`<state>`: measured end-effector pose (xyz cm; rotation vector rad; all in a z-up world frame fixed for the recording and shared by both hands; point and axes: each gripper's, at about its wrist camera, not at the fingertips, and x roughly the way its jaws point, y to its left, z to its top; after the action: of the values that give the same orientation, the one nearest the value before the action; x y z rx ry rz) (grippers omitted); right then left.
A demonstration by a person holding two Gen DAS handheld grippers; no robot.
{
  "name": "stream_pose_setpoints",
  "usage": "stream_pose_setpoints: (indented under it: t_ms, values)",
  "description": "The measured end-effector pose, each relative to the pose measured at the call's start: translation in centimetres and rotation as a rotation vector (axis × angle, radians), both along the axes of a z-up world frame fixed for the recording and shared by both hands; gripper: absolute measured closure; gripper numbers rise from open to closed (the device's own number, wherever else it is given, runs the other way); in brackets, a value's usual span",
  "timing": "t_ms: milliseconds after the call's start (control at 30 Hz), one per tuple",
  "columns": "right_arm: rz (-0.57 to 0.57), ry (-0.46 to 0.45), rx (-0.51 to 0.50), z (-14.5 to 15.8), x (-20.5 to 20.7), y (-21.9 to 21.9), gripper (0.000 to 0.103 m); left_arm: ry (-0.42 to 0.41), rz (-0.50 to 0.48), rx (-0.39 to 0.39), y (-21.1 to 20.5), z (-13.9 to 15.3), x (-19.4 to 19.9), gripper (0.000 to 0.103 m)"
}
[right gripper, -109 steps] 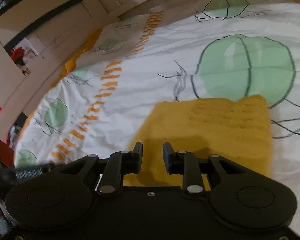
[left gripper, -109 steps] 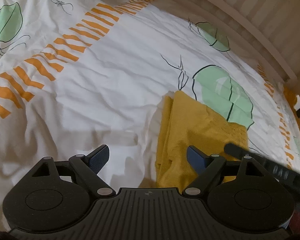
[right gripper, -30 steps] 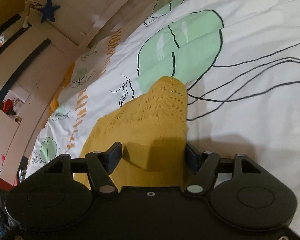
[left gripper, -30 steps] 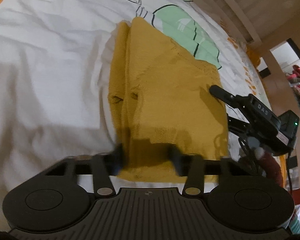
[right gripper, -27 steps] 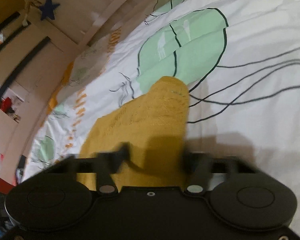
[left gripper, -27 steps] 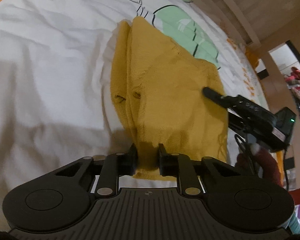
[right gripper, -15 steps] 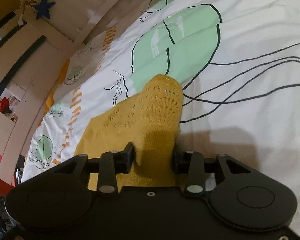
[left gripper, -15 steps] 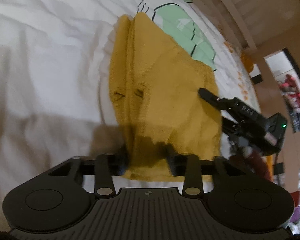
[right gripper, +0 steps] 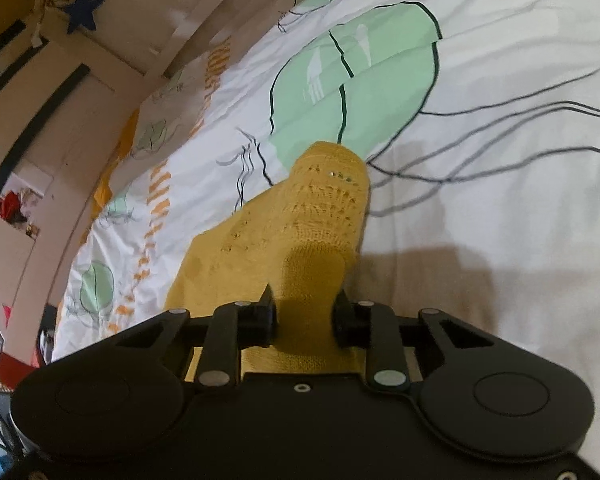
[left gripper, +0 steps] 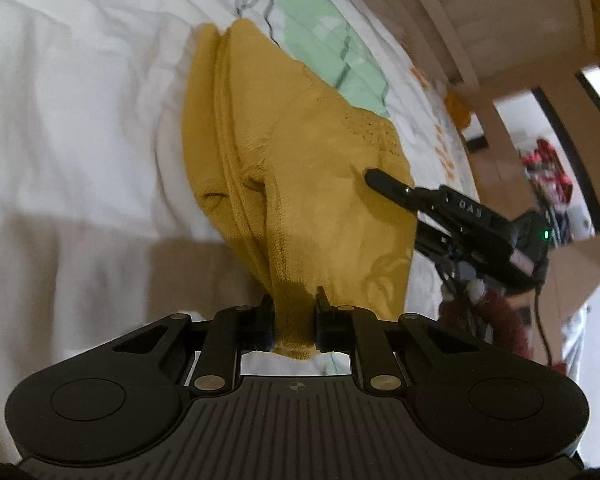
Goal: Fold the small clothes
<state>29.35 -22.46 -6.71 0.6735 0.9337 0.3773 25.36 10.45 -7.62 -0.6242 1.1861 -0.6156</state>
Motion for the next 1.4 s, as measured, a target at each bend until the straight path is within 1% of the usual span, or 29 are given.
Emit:
stream_pose_setpoints:
  t_ms: [67,167,333,400,500,600,700,767,833,867,967,1000,1067,1100,1200,1333,1400]
  values:
    - [0.012,0.025,-0.011,0.6,-1.3,-0.4,0.067,0.007,-0.032,0.008,-0.5,0.5,-1.4,0.087]
    - [0.017,0.075,-0.017,1.1,-3.8,-1.3,0.067,0.025,-0.057,-0.006,-0.9,0.9,-3.7,0.087]
    - [0.017,0.138,-0.016,1.3,-9.0,-3.1,0.067,0.020,-0.104,0.021,-2.1,1.6,-7.5,0.087]
    - [0.019,0.148,-0.010,1.5,-10.6,-3.6,0.067,0.016,-0.122,0.027,-2.5,1.7,-9.0,0.087]
    - [0.023,0.147,-0.007,1.7,-12.9,-4.1,0.066,-0.011,-0.140,0.062,-3.1,1.3,-10.7,0.087]
    - [0.037,0.107,-0.050,1.8,-14.4,-4.4,0.066,-0.033,-0.103,0.091,-3.0,0.5,-11.6,0.087]
    - [0.065,0.004,-0.158,2.3,-14.9,-3.9,0.064,-0.090,-0.097,0.135,-3.5,0.6,-12.1,0.086]
    - [0.069,-0.033,-0.166,2.0,-14.9,-3.7,0.064,-0.119,-0.094,0.165,-3.8,0.8,-13.3,0.085]
    - [0.069,-0.075,-0.177,1.9,-15.0,-3.5,0.061,-0.132,-0.080,0.175,-3.9,0.6,-13.5,0.083]
    - [0.060,-0.089,-0.166,1.8,-15.1,-3.6,0.057,-0.137,-0.075,0.173,-3.5,0.5,-14.2,0.082]
    - [0.011,-0.081,-0.101,2.1,-15.7,-4.4,0.056,-0.132,-0.048,0.144,-2.6,0.1,-14.6,0.081]
    - [0.005,-0.077,-0.088,2.4,-16.2,-4.7,0.053,-0.132,-0.046,0.140,-2.5,0.1,-14.5,0.081]
    - [0.000,-0.060,-0.073,3.1,-17.4,-4.9,0.047,-0.131,-0.048,0.134,-2.4,0.0,-14.4,0.081]
    - [-0.002,-0.049,-0.055,3.4,-18.2,-4.9,0.044,-0.130,-0.048,0.132,-2.4,0.0,-14.3,0.081]
    - [0.000,0.002,0.020,3.4,-20.6,-4.7,0.039,-0.127,-0.048,0.120,-2.3,-0.2,-14.3,0.081]
    - [0.018,0.077,0.004,2.3,-22.9,-2.9,0.038,-0.121,-0.045,0.105,-1.9,-0.4,-14.5,0.081]
    - [0.025,0.089,0.008,1.7,-23.6,-2.3,0.038,-0.120,-0.043,0.099,-1.8,-0.4,-14.5,0.081]
